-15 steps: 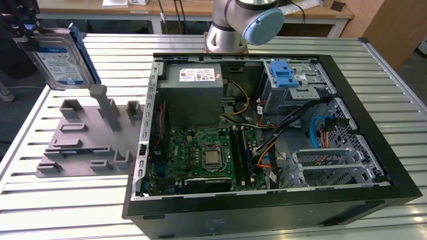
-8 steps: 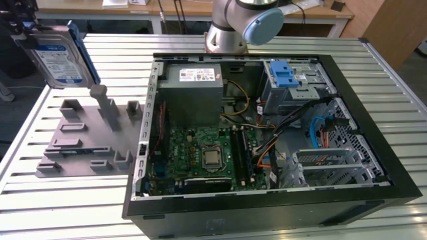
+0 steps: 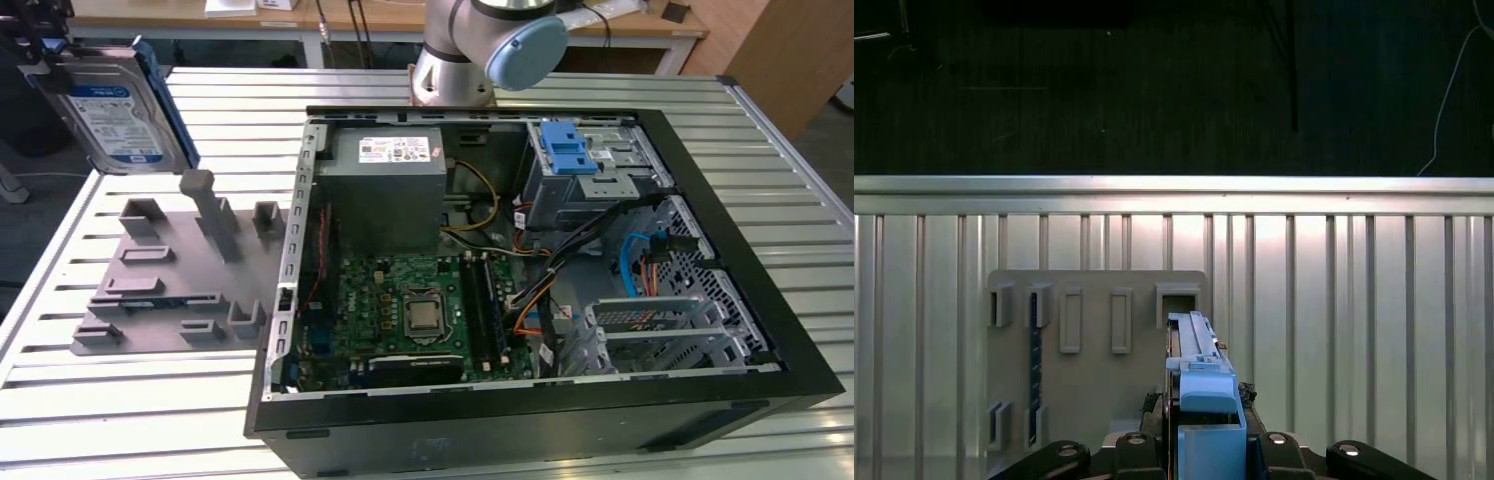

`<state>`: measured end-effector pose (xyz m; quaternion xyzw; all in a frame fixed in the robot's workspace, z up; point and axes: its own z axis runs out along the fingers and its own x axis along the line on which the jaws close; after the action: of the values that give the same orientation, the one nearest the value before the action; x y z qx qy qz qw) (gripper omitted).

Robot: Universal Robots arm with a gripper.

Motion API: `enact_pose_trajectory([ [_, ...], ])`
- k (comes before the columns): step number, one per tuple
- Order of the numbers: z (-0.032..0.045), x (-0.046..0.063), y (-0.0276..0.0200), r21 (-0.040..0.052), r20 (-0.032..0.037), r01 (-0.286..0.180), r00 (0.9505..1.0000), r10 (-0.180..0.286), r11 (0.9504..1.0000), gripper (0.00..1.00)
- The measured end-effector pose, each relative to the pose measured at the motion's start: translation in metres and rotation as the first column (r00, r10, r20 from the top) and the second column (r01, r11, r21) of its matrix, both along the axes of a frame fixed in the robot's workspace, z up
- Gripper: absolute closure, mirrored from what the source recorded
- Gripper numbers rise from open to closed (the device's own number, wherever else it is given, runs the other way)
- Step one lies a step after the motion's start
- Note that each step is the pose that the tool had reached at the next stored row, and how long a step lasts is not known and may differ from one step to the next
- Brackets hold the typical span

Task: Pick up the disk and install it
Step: 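Pick up the disk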

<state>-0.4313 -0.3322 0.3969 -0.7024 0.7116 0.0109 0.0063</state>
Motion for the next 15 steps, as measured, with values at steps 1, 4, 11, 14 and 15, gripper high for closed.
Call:
enact_pose_trajectory([
  [1, 0.0007, 0.0, 0.0, 0.0, 0.0, 0.0, 1.0, 0.0, 1.0, 0.64],
  [4, 0.0026, 0.0, 0.0001, 0.0001, 0.0001, 0.0, 1.0, 0.0, 1.0, 0.64],
  [11, 0.0074, 0.0, 0.0002, 0.0, 0.0, 0.0, 1.0, 0.0, 1.0, 0.64],
  [14, 0.0097, 0.0, 0.0006, -0.0002, 0.0, 0.0, 1.0, 0.0, 1.0, 0.64],
  [15, 0.0106, 0.0, 0.0005, -0.0002, 0.0, 0.0, 1.0, 0.0, 1.0, 0.64],
])
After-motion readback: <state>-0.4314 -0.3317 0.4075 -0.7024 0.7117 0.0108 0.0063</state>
